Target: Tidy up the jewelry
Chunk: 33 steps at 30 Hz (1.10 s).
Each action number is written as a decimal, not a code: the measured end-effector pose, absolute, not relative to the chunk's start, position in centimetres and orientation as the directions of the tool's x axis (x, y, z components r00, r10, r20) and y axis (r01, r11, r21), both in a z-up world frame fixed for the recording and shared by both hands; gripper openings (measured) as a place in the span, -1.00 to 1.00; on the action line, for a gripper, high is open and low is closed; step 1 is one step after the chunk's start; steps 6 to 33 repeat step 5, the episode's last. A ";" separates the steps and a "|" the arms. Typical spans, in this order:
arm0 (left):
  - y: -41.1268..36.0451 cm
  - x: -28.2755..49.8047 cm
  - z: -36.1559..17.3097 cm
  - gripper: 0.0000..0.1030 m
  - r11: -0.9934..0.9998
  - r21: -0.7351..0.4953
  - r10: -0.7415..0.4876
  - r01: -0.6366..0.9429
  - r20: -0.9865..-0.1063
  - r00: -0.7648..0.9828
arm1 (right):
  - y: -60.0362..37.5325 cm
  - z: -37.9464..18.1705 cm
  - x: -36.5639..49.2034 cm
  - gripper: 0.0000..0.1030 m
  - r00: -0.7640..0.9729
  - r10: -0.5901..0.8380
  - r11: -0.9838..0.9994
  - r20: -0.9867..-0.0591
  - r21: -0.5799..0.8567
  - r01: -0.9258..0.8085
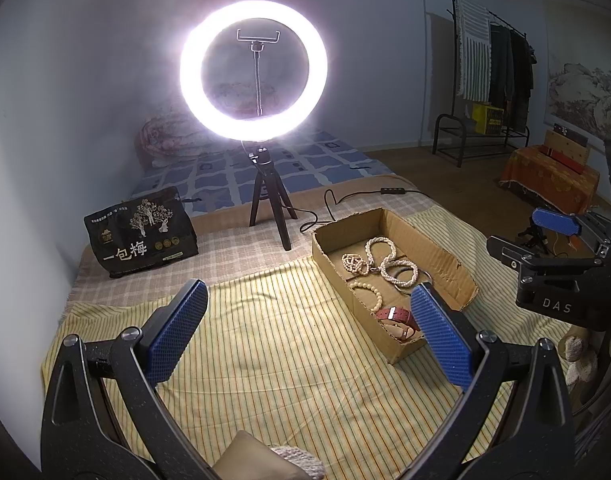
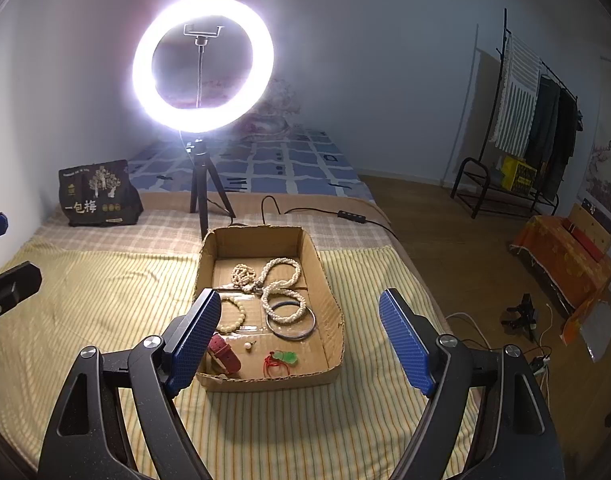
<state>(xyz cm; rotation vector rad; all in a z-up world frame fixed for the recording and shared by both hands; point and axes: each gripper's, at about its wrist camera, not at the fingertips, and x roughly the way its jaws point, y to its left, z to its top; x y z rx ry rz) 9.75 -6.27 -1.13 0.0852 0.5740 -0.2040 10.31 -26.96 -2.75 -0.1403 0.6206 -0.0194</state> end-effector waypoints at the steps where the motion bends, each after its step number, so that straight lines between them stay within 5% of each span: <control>1: -6.3 9.7 -1.1 1.00 0.976 0.026 -0.167 0.216 -0.546 0.821 | -27.0 -2.8 10.3 0.58 0.813 -0.061 0.990 -0.579 -0.138 -0.024; 33: -6.5 10.1 -0.7 1.00 0.975 0.041 -0.162 0.218 -0.542 0.825 | -27.0 -2.9 10.3 0.58 0.811 -0.061 0.990 -0.582 -0.140 -0.026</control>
